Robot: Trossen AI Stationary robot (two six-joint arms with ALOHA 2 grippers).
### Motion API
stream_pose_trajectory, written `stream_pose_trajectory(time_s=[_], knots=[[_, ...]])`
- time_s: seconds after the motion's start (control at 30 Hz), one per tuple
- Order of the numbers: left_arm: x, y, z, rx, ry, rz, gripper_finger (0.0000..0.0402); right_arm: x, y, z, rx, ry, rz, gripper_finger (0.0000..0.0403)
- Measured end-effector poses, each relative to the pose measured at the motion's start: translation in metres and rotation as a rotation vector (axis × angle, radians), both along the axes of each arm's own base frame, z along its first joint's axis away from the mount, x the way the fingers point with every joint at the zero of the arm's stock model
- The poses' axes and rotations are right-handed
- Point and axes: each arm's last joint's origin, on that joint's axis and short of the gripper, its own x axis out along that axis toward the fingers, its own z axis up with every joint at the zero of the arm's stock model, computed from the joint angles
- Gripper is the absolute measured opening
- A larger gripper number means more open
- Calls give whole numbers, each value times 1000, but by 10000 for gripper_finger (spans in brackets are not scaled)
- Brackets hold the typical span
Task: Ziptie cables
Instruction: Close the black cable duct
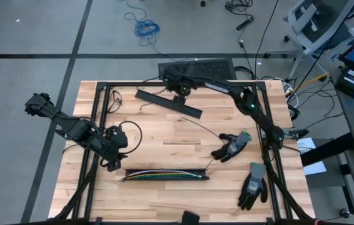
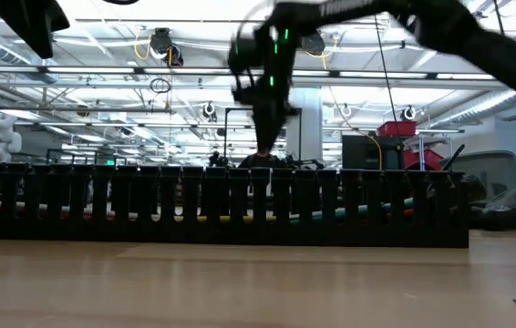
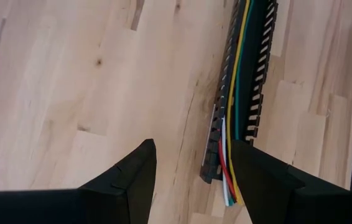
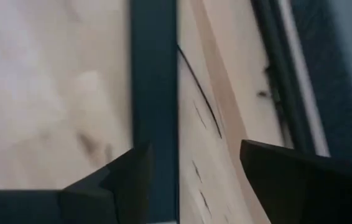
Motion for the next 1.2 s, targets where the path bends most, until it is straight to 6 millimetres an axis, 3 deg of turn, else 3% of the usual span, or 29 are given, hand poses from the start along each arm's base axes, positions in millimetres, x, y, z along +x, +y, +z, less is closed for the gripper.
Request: stream_pose_trajectory(time_s=[0.17,0.27,0.7,0.9,1.2], knots=[[0,0,0,-2,1,5,202,-4,-45,-52,140,37,-78,223],[0,0,0,-25,3,50,202,-6,-54,-63,191,40,-65,213],[1,0,-1,-78,9,168,202,18,-35,-65,153,-58,87,206],[3,-1,-3,-70,17,170,202,21,-45,-78,96,-54,47,205],[8,-5,-7,-70,45,164,202,17,-45,-102,203,24,-13,205]])
